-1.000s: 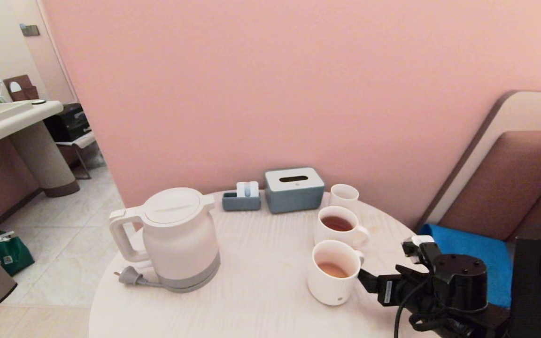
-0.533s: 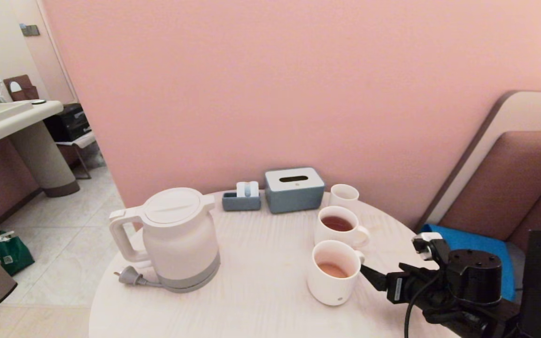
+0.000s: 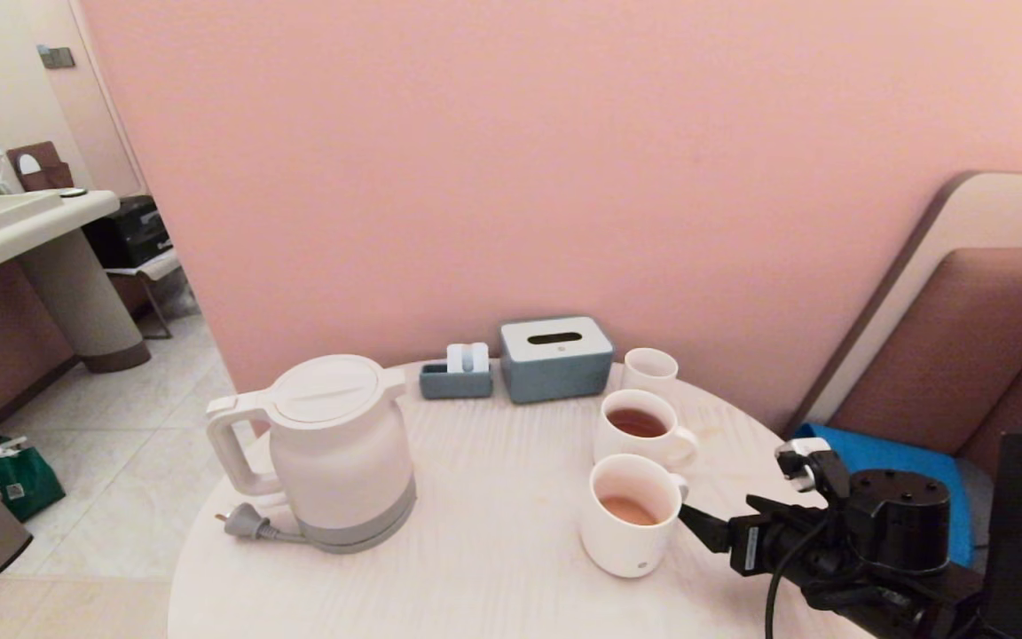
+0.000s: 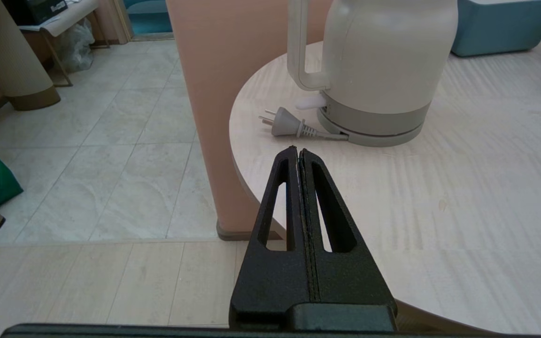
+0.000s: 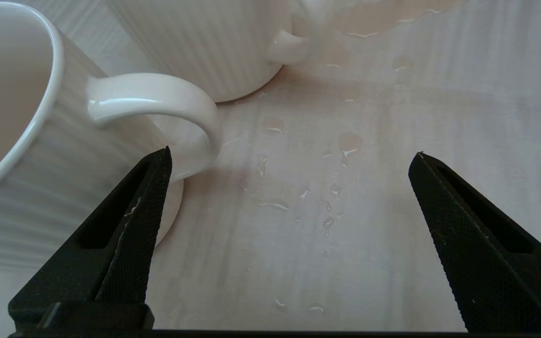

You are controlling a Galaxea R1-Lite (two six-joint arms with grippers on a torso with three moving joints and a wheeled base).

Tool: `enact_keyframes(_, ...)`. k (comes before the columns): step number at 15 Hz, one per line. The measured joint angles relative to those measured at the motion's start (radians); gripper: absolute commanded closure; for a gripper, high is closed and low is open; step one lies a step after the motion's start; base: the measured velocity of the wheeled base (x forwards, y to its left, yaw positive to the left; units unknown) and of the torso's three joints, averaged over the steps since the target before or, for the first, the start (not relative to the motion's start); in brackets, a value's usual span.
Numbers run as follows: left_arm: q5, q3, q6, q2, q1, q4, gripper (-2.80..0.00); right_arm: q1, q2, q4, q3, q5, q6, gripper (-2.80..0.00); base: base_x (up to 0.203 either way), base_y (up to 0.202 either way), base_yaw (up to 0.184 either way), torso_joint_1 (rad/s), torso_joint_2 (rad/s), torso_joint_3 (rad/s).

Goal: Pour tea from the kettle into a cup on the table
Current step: Pick up the cup

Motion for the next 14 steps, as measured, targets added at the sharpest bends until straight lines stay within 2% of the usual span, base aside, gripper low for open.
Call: enact_keyframes(14,0.0,0.0,0.0,0.0,0.0,0.0,0.0,0.0,0.034,0.0,-0.062,0.006,-0.005,-2.8,0.0,0.0,0.0,0.0,0.0,0.0)
